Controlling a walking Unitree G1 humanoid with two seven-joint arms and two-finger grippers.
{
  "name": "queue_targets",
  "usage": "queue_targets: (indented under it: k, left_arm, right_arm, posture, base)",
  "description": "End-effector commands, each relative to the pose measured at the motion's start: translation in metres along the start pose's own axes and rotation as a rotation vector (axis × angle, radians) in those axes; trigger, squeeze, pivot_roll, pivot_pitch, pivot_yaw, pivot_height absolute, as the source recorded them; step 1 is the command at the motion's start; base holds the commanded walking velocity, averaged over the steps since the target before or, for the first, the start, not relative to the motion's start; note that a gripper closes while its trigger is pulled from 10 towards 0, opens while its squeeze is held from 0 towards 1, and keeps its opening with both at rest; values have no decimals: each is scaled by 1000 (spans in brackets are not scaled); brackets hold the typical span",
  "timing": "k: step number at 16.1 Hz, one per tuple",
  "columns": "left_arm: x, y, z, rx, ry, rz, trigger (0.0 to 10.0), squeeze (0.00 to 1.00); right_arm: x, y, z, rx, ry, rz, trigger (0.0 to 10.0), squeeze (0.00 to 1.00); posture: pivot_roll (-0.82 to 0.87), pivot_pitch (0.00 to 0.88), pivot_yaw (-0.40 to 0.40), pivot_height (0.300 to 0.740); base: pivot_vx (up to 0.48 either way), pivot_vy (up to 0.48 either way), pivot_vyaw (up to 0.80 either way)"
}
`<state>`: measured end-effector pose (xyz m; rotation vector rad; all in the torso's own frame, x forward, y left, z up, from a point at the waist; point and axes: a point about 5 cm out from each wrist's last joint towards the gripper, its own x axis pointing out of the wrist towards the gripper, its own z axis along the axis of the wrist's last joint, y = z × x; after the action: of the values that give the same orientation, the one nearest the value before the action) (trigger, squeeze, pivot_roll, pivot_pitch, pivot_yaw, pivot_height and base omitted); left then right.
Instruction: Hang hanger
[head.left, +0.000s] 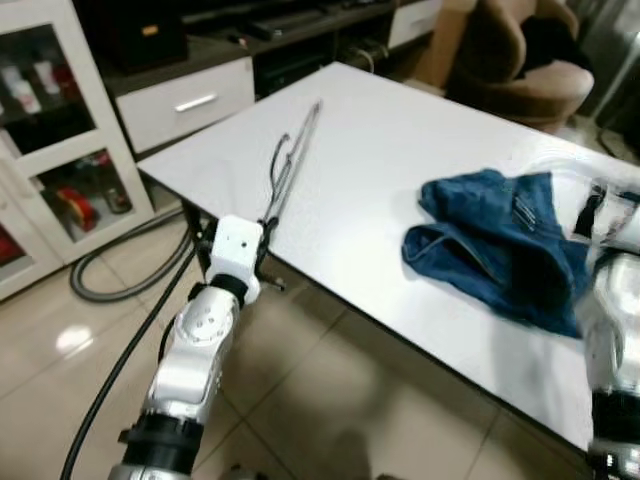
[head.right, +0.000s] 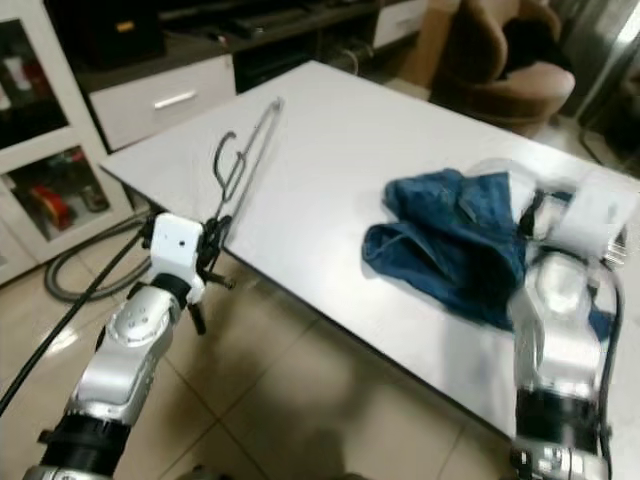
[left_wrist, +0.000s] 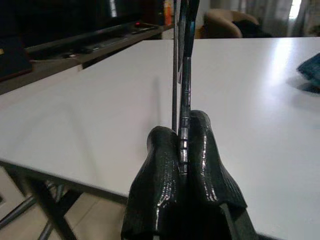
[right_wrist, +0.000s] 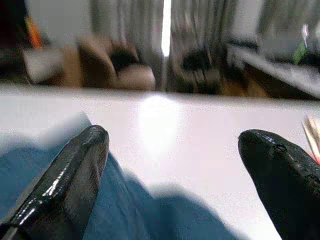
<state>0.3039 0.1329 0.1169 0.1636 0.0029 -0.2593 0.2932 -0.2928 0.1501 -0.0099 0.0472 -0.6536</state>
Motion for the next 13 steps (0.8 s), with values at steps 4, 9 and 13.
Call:
queue_targets:
  k: [4, 9, 13]
  left_arm:
    - [5, -8, 13, 2, -61, -53, 10000, 0]
    - [5, -6, 12, 5, -56, -38, 10000, 0]
    - [5, -6, 12, 4, -54, -32, 10000, 0]
  right_arm:
    - [4, 22, -56, 80, 229, 55, 10000, 0]
    - [12, 61, -59, 215, 333, 209, 10000, 0]
    - [15, 110, -45, 361, 426, 411, 10000, 0]
  posture:
    - [-56, 0, -25, 740]
    - [-39, 0, -18, 740]
    - [-24, 0, -23, 740]
  base:
    - [0, 0, 0]
    - [0, 0, 0]
    - [0, 0, 0]
